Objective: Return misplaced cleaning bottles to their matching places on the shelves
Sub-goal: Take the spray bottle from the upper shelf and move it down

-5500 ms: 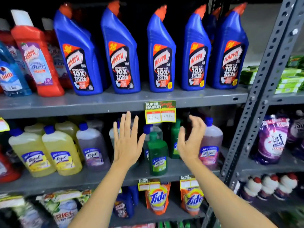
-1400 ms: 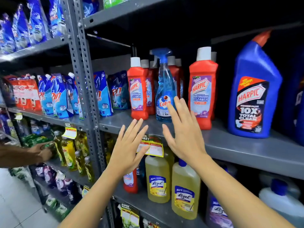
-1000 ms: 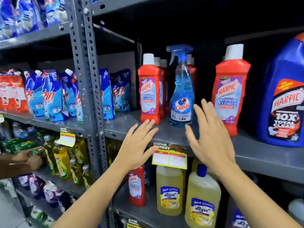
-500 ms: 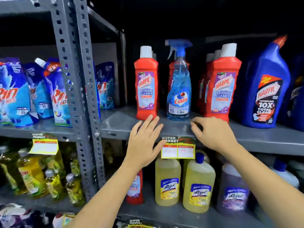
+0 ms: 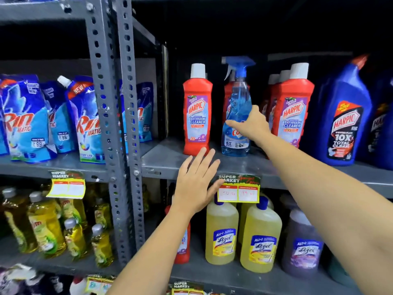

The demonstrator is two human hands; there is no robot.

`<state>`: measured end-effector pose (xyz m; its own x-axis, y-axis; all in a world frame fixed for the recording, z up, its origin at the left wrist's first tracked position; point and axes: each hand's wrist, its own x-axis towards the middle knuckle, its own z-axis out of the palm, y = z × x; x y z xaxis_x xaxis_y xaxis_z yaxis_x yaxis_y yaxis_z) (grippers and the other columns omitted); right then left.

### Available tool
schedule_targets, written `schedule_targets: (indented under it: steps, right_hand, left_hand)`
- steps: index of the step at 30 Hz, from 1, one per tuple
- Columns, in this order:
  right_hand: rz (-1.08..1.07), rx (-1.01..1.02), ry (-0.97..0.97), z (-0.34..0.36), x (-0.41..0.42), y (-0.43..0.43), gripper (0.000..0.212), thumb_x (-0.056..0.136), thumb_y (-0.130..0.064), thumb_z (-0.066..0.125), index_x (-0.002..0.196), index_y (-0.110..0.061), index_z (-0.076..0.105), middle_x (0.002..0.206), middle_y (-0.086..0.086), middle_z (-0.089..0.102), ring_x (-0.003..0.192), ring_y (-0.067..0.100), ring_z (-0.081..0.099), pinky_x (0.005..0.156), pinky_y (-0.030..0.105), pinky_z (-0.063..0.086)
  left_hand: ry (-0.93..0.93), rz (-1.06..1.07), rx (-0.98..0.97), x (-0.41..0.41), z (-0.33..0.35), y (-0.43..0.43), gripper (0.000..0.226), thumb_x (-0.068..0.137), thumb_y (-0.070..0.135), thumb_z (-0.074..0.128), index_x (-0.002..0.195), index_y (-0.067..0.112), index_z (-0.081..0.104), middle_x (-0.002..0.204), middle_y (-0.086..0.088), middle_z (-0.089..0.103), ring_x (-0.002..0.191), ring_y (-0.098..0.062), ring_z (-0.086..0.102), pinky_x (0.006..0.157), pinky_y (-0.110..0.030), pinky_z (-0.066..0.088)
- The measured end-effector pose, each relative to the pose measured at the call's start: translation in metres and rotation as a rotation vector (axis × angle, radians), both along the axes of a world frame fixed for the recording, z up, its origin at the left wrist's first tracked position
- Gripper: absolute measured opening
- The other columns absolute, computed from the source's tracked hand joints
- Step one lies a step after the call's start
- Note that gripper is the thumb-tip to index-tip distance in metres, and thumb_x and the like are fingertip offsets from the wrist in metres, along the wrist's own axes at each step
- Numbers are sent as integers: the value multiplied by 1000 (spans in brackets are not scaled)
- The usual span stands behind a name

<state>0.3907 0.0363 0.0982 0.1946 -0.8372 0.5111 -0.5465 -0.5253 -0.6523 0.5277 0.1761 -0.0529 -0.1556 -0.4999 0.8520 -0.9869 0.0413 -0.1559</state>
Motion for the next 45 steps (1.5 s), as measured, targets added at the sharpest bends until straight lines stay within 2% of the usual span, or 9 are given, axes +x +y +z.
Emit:
schedule_targets:
  steps: [13,17,20,23,29,32,36,41,45]
  right_hand:
    - [71,-223,-162,-14,-28,40,76,63,-43,88,119,-16,45,113,1,67,102,24,64,84,37,50]
    - [240,-217,-343,-14,-56,75,66,62,-31,91,110,-16,48,99,-10,65,92,6,66,83,32,54]
    - [346,-209,-429,-23,-85,109,63,60,-32,90,111,-19,55,101,-15,68,92,-6,65,80,20,54]
    - [428,-172,-480,-50,-110,143,60,56,-43,89,106,-36,58,111,-7,70,106,11,67,88,38,56]
    - [516,5,-518,-160,-97,183,61,52,-31,91,103,-32,58,105,-7,72,97,13,71,79,27,56]
    - [474,133,-445,-223,-77,180,65,55,-29,90,111,-27,57,106,-13,69,98,11,68,81,28,55]
    - [375,316,-364,-291,-58,157,67,62,-13,91,115,-26,52,105,-15,69,100,5,67,83,26,55]
    - [194,323,-294,-329,-48,125,69,62,-19,91,110,-35,45,100,-20,64,87,-14,62,69,6,46]
    - [156,364,-243,-346,-44,107,69,64,-19,90,116,-26,45,103,-15,63,92,4,63,76,21,49]
  left_hand:
    - [82,-10,75,-8,3,14,48,98,45,41,130,12,56,150,-7,43,144,-23,27,115,-43,20]
    - [151,-25,132,-13,5,27,55,98,47,32,134,10,52,147,-9,46,142,-24,30,116,-42,17]
    - [166,-42,132,-11,-12,41,57,100,46,31,146,13,36,157,-7,30,147,-20,15,120,-43,8]
    - [223,-69,150,-9,-55,58,55,101,41,35,150,17,28,162,-5,14,149,-21,4,120,-42,3]
    - [234,-21,634,-3,-180,75,56,102,45,26,152,23,18,162,1,3,148,-20,-8,119,-47,11]
    - [156,44,881,4,-224,75,58,100,51,13,153,27,8,162,1,-1,145,-22,-16,120,-49,0]
    - [129,129,1063,12,-257,73,61,101,53,18,154,24,5,163,2,-4,148,-19,-9,119,-41,-3]
    - [155,161,1125,14,-275,72,64,101,53,22,154,23,3,163,2,-3,148,-17,-5,119,-43,0]
    - [152,154,1087,14,-286,75,65,99,56,16,153,24,-2,162,3,-9,148,-18,-10,117,-45,-7]
